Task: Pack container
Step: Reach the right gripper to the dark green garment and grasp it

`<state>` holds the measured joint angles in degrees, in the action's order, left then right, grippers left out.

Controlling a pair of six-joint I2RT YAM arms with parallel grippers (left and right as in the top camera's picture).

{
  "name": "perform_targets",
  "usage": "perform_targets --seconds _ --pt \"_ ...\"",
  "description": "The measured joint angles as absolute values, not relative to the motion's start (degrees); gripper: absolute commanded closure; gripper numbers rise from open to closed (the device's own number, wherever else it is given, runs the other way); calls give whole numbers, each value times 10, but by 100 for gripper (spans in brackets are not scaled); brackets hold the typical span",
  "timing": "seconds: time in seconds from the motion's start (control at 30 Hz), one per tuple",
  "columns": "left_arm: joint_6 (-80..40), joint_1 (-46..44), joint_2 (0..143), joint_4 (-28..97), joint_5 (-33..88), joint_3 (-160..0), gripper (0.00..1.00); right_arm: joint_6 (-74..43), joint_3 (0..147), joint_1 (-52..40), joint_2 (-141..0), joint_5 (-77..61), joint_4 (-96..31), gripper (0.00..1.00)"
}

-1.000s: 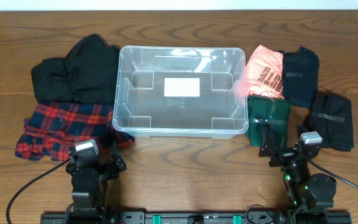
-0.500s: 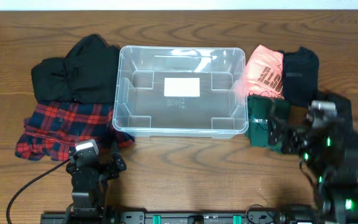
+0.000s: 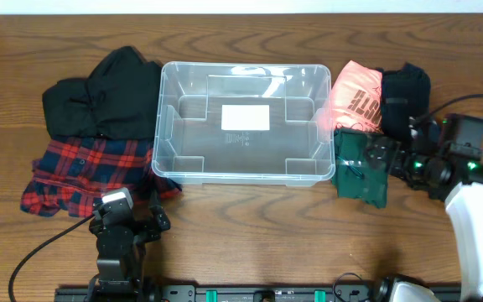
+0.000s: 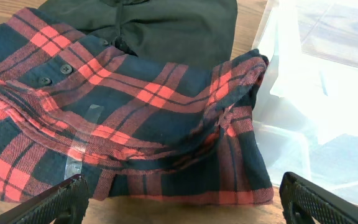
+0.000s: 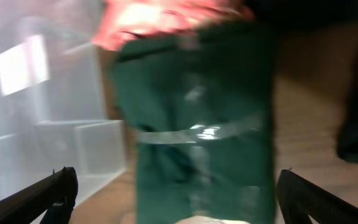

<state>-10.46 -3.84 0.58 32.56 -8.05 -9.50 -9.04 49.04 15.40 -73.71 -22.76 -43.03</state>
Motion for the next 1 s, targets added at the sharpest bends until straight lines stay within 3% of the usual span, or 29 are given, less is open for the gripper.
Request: perform_targets --seconds 0.33,0.6,0.73,0.87,1.0 --pt "-105 -38 6 326 -81 -95 2 -58 490 197 -878 -235 -389 2" --pt "-105 -38 6 326 -81 -95 2 -34 490 181 -945 -260 -363 17" --pt "-105 -38 6 326 -81 -95 2 -23 490 159 -955 -274 -344 40" --pt "-105 -38 6 326 -81 -95 2 -14 490 144 -960 -271 -342 73" --pt "-105 -38 6 326 -81 -95 2 -20 491 141 -959 -271 -349 84"
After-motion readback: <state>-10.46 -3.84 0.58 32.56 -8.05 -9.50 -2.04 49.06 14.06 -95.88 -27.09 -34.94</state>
